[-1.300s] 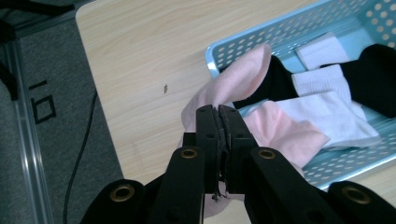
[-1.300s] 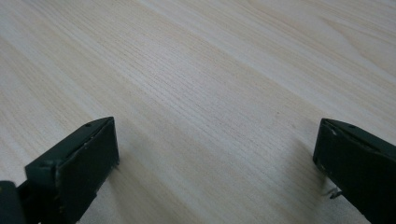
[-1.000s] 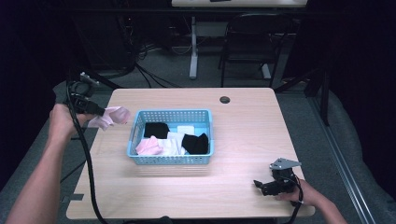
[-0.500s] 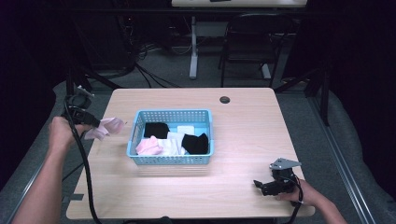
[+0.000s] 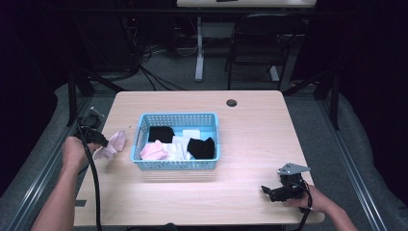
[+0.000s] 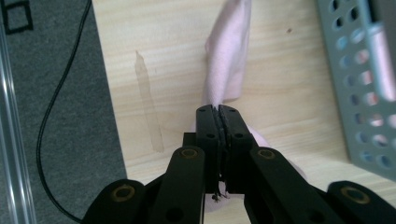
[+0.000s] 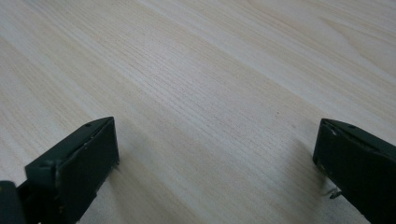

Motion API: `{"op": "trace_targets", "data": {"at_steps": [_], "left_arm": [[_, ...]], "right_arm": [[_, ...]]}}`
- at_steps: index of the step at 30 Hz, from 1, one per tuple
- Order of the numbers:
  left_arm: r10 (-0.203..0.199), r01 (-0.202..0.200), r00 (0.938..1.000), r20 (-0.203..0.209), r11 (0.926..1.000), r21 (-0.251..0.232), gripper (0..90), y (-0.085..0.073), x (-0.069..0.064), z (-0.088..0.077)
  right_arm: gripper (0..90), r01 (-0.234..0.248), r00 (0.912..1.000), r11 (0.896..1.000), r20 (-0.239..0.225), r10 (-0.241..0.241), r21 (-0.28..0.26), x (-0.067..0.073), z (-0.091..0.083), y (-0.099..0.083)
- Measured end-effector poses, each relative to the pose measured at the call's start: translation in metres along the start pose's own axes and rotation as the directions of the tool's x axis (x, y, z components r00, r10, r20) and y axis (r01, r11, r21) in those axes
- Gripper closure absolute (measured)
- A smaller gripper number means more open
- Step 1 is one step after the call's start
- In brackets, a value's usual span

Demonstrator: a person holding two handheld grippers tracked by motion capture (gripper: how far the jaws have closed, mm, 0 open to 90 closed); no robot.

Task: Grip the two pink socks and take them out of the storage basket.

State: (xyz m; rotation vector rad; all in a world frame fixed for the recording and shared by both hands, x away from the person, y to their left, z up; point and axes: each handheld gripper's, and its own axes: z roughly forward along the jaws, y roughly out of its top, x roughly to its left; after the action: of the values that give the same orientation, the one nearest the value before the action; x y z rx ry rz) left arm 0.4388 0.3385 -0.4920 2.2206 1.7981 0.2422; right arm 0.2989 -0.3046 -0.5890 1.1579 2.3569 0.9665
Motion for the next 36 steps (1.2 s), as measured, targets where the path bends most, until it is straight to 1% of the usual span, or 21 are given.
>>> {"op": "trace_targets", "data": {"at_steps": [1,3,4,8,9,10,11,12,16,18,21,22,23,24,26,27,28,30,33,35,36], "left_arm": [[-0.003,0.003,1.0000,0.000,1.0000,0.004,87.3,-0.002,0.000,0.005],[-0.006,0.006,0.9997,0.022,1.0000,0.006,87.1,-0.006,0.001,0.012],[-0.003,0.003,0.9997,0.024,1.0000,0.008,87.0,-0.008,0.001,0.015],[-0.010,0.009,0.9983,0.058,0.9999,0.014,85.9,-0.016,0.002,0.025],[-0.015,0.014,0.9975,0.069,0.9997,0.019,84.1,-0.018,0.003,0.026],[-0.023,0.022,0.9966,0.079,0.9997,0.015,80.1,-0.019,0.004,0.027],[-0.020,0.020,0.9960,0.087,0.9998,0.004,75.9,-0.021,0.004,0.025],[-0.024,0.025,0.9952,0.094,0.9997,-0.008,72.9,-0.022,0.004,0.023],[-0.010,0.015,0.9955,0.094,0.9988,-0.047,52.9,-0.024,0.003,0.007],[-0.004,0.010,0.9963,0.085,0.9973,-0.073,42.3,-0.023,0.003,-0.005],[0.015,-0.005,0.9964,0.083,0.9930,-0.118,30.3,-0.020,0.001,-0.025],[0.020,-0.010,0.9963,0.084,0.9920,-0.126,26.9,-0.018,0.000,-0.030],[0.030,-0.018,0.9961,0.083,0.9899,-0.141,23.9,-0.016,-0.002,-0.038],[0.040,-0.028,0.9963,0.076,0.9877,-0.154,20.3,-0.014,-0.004,-0.045],[0.055,-0.040,0.9951,0.082,0.9828,-0.180,16.2,-0.010,-0.009,-0.056],[0.072,-0.056,0.9942,0.079,0.9809,-0.186,15.4,-0.007,-0.013,-0.061],[0.087,-0.069,0.9927,0.084,0.9771,-0.201,14.3,-0.005,-0.018,-0.066],[0.121,-0.102,0.9894,0.080,0.9730,-0.207,12.3,0.002,-0.030,-0.073],[0.176,-0.155,0.9809,0.082,0.9639,-0.217,8.3,0.009,-0.048,-0.078],[0.213,-0.187,0.9727,0.093,0.9559,-0.226,5.2,0.014,-0.060,-0.078],[0.226,-0.200,0.9694,0.096,0.9541,-0.222,3.9,0.017,-0.066,-0.078]], "right_arm": [[0.0,-0.001,1.0000,1.000,0.000,0.001,-0.001,0.000,0.000,0.000],[0.0,0.000,1.0000,1.000,-0.001,0.000,0.000,0.000,0.000,0.000],[0.0,0.000,1.0000,1.000,0.001,0.000,0.000,0.000,0.000,0.000],[0.0,0.001,1.0000,1.000,-0.002,-0.001,0.002,0.000,0.000,0.000],[0.0,0.001,1.0000,1.000,-0.002,-0.001,0.002,0.000,0.000,0.000],[0.0,0.001,1.0000,1.000,-0.002,-0.001,0.001,0.000,0.000,0.000],[0.0,0.001,1.0000,1.000,-0.001,-0.001,0.002,0.000,0.000,0.000],[0.0,0.000,1.0000,1.000,-0.002,0.000,-0.001,0.000,0.000,0.000],[0.0,0.000,1.0000,1.000,0.000,0.000,0.000,0.000,0.000,0.000],[0.0,0.000,1.0000,1.000,0.000,0.000,0.001,0.000,0.000,0.000],[0.0,-0.001,1.0000,1.000,-0.001,0.001,0.002,0.000,0.000,0.000],[0.0,-0.001,1.0000,1.000,-0.001,0.001,0.003,0.000,0.000,0.000],[0.0,-0.001,1.0000,1.000,-0.001,0.001,0.003,0.000,0.000,0.000],[0.0,-0.001,1.0000,1.000,-0.001,0.001,0.002,0.000,0.000,0.000],[0.0,-0.001,1.0000,1.000,-0.001,0.001,0.002,0.000,0.000,0.000],[0.0,-0.001,1.0000,1.000,-0.001,0.001,0.002,0.000,0.000,0.000],[0.0,-0.001,1.0000,1.000,-0.001,0.001,0.002,0.000,0.000,0.000],[0.0,-0.002,1.0000,1.000,-0.002,0.002,0.002,0.000,0.000,0.000],[0.0,-0.003,1.0000,1.000,-0.004,0.003,0.001,0.000,0.000,0.000],[0.0,-0.001,1.0000,1.000,-0.001,0.001,0.003,0.000,0.000,0.000],[0.0,-0.001,1.0000,1.000,-0.001,0.001,0.002,0.000,0.000,0.000]]}}
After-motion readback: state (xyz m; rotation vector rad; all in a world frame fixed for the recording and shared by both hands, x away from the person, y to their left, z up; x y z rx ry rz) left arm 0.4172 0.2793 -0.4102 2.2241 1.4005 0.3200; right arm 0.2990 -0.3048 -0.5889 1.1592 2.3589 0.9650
